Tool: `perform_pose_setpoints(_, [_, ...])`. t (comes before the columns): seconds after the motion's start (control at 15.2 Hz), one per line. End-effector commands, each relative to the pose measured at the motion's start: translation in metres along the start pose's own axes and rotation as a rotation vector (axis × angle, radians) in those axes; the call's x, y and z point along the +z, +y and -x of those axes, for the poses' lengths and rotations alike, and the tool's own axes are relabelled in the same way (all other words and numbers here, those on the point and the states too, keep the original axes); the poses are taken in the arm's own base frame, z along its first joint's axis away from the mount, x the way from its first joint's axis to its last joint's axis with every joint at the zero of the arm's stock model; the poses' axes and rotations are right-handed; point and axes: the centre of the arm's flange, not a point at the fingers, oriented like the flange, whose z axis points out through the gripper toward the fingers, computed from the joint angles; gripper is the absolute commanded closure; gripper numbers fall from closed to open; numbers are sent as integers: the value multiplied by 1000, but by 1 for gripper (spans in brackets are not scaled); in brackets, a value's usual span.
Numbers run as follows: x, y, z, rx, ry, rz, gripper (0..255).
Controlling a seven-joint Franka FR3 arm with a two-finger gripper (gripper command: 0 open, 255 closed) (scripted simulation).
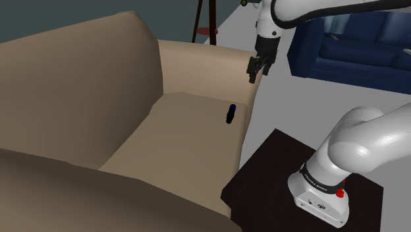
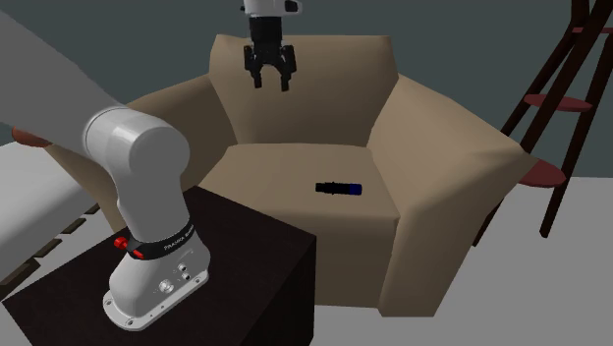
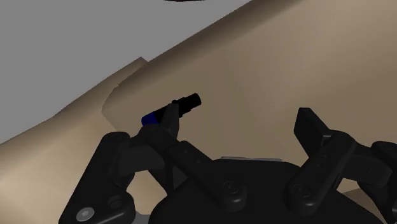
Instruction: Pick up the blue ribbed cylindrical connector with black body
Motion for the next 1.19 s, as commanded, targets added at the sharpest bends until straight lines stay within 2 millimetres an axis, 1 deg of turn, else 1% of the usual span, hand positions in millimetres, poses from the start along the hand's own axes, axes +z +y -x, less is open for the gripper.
perform_pose_setpoints(0.0, [23,3,-17,64,0,-7,0])
perform_pose_setpoints(0.53, [109,26,-75,309,-7,-34,0])
perform_pose_setpoints(1.12, [208,66,-132,585,-15,-64,0])
